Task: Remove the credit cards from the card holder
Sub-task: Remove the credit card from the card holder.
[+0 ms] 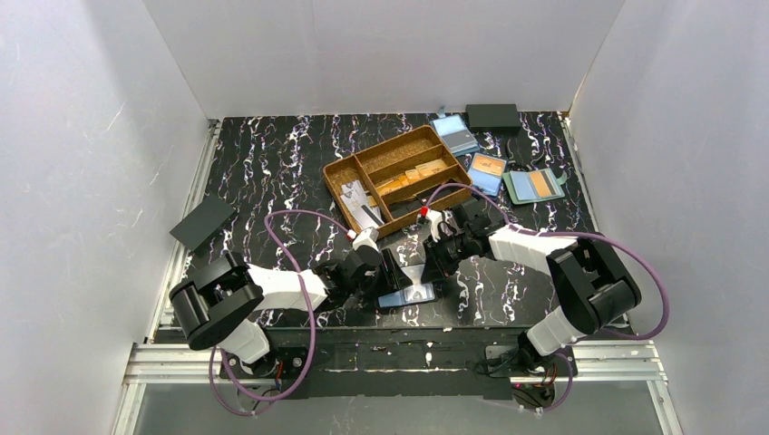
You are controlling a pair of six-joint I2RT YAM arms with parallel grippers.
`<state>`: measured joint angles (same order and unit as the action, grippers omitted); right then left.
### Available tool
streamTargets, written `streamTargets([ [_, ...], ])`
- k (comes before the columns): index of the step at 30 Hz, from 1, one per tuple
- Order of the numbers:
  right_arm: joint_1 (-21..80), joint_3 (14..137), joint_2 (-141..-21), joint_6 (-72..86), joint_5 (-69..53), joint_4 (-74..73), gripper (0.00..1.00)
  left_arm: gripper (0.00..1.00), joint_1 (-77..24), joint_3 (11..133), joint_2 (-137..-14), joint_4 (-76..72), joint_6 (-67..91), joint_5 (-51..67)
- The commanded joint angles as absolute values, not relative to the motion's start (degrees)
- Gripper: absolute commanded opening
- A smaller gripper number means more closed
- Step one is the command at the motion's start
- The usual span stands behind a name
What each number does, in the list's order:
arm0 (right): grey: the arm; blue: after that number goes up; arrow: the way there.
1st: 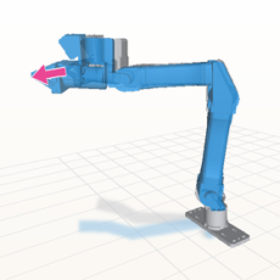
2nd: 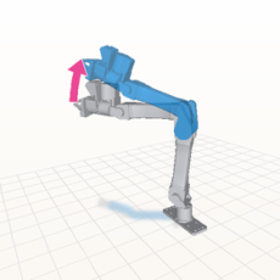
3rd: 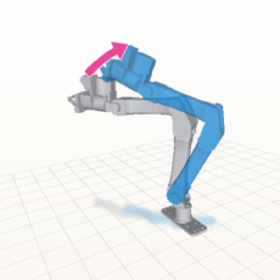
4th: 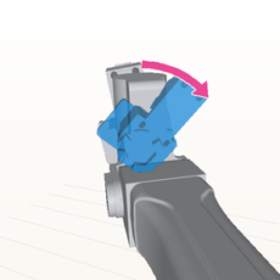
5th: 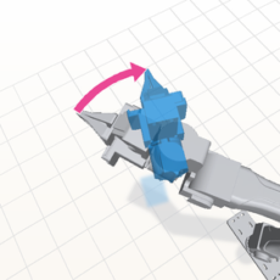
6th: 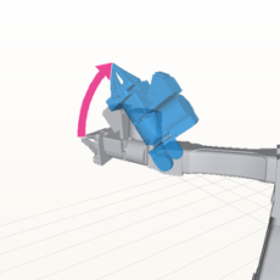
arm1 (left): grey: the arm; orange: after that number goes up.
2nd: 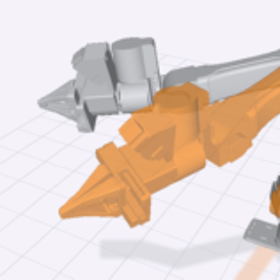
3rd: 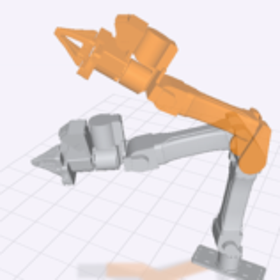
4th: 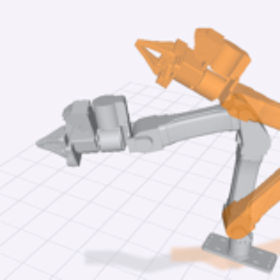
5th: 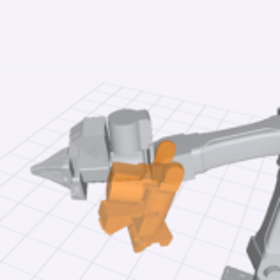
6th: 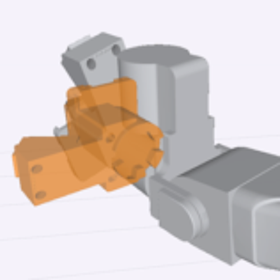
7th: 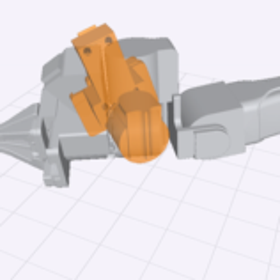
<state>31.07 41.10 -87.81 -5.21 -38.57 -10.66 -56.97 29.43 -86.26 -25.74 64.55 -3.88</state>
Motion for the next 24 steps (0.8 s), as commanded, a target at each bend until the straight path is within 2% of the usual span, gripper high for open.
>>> streamTargets([
  [1,30.83,42.63,-89.51,-3.77,-40.51,-10.58,0.22,0.45,-57.03,30.75,-87.05,-25.03,63.81,-4.13],
  [6,30.78,42.67,-91.55,-2.59,-36.11,-10.11,0.19,0.43,-57.04,30.76,-87.54,-25.31,64.80,-3.60],
  [10,30.85,42.56,-92.55,-1.67,-39.21,-9.45,0.17,0.42,-57.00,30.46,-87.71,-25.70,65.82,-3.56],
  [16,30.85,41.84,-93.81,1.16,-45.83,-6.95,0.15,0.37,-57.09,30.37,-87.95,-26.36,66.45,-3.17],
  [24,30.59,41.49,-94.07,3.24,-41.88,-5.57,0.14,0.27,-57.02,29.09,-88.73,-28.84,68.84,-2.99],
])
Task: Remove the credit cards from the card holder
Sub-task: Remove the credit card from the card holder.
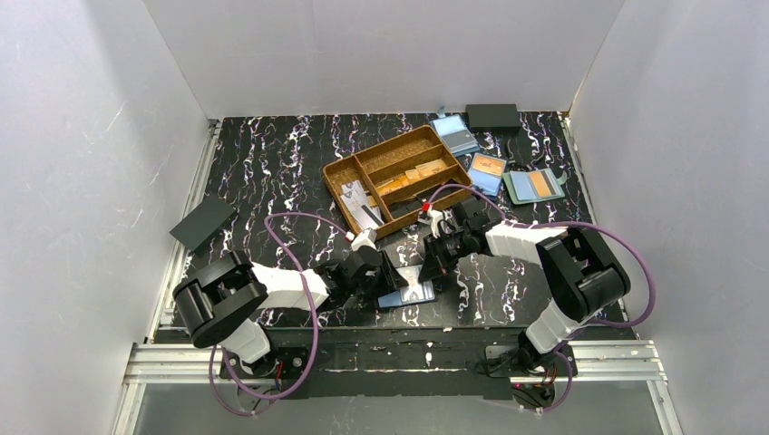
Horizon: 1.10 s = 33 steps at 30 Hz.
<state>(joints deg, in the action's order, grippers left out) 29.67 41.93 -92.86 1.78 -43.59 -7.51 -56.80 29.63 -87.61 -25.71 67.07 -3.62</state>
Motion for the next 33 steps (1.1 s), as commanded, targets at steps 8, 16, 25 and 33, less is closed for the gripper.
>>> streamTargets([
  [8,30.50,41.94,-94.50,1.69,-36.91,-6.93,0.13,0.31,-56.94,26.05,-88.27,-37.03,72.55,-2.28],
  [16,30.50,42.10,-94.57,1.85,-37.76,-6.86,0.13,0.28,-56.34,22.18,-91.95,-52.36,76.02,0.00],
  [25,29.46,42.12,-95.11,2.07,-34.33,-7.21,0.13,0.19,-56.29,20.48,-94.08,-60.95,76.66,2.04],
  [33,29.14,42.01,-95.69,2.87,-40.07,-7.05,0.13,0.18,-56.26,20.13,-95.02,-63.32,77.01,2.57],
])
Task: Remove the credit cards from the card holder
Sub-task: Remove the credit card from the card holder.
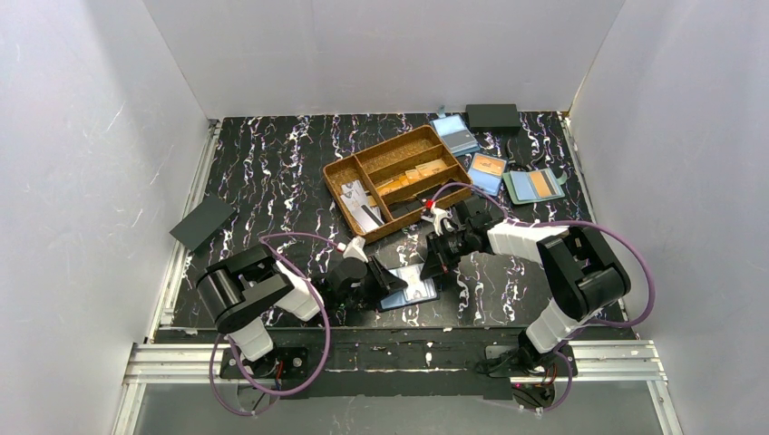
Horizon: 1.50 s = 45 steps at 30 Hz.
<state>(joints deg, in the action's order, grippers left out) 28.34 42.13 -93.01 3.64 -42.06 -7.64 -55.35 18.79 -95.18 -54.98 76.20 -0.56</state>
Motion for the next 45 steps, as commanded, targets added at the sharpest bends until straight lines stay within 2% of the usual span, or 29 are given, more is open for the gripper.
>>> streamTargets([
  [1,29.17,42.01,-95.85,2.97,-41.81,-7.03,0.13,0.23,-56.26,20.20,-95.02,-63.48,76.95,2.69],
  [3,29.40,42.10,-95.95,2.99,-43.07,-7.12,0.13,0.29,-56.31,20.38,-95.05,-63.74,76.82,2.81],
  [7,29.82,42.10,-96.00,2.99,-44.64,-7.12,0.13,0.31,-56.26,20.35,-95.08,-63.99,76.88,2.53],
  [11,30.27,42.26,-96.16,2.86,-45.39,-7.33,0.13,0.19,-56.30,20.05,-95.97,-64.28,77.72,2.00],
  [14,30.41,42.43,-96.38,2.60,-44.82,-7.62,0.13,0.00,-56.23,19.43,-96.62,-64.90,78.22,1.36],
  [27,30.33,43.15,-97.21,0.22,-32.47,-9.56,0.18,0.00,-54.65,10.74,-92.22,-64.76,76.50,-0.83],
  [45,30.37,43.73,-96.79,-1.66,-30.94,-10.55,0.18,0.00,-53.72,9.98,-89.06,-58.11,72.38,5.78],
])
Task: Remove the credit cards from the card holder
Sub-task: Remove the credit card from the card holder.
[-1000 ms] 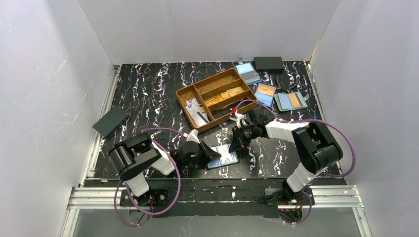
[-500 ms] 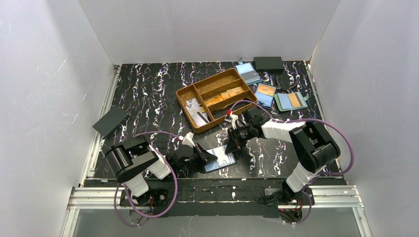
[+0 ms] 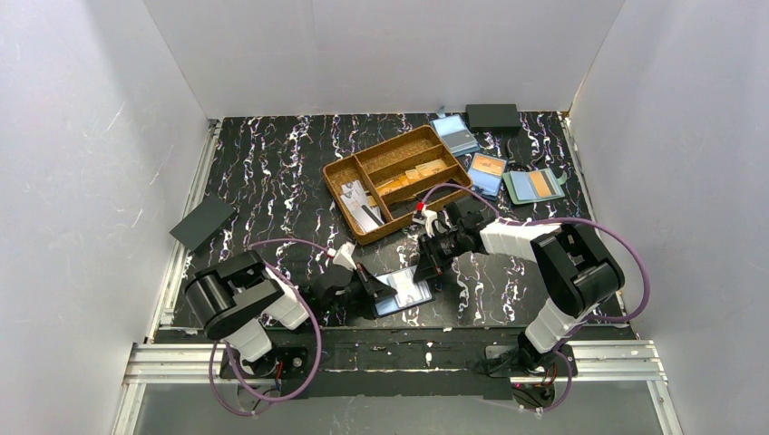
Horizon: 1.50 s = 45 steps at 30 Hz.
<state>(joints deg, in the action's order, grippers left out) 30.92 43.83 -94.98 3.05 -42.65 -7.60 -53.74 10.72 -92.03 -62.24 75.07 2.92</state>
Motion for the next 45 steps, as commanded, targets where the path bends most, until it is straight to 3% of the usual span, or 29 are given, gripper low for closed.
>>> streamTargets([
  [1,30.36,43.69,-96.77,-1.74,-30.94,-10.55,0.18,0.00,-53.70,9.83,-88.56,-57.42,72.15,5.75],
  [17,30.35,44.62,-94.68,-4.01,-36.40,-11.93,0.22,0.00,-52.89,6.05,-72.51,-42.39,68.29,3.36],
  [32,30.40,47.13,-89.21,-11.62,-47.14,-16.73,0.35,0.00,-52.56,3.96,-48.61,-27.94,62.62,-1.43],
  [45,30.37,54.21,-86.76,-38.70,-57.81,-39.17,0.69,0.00,-52.49,11.23,-47.54,-28.06,51.59,2.64],
])
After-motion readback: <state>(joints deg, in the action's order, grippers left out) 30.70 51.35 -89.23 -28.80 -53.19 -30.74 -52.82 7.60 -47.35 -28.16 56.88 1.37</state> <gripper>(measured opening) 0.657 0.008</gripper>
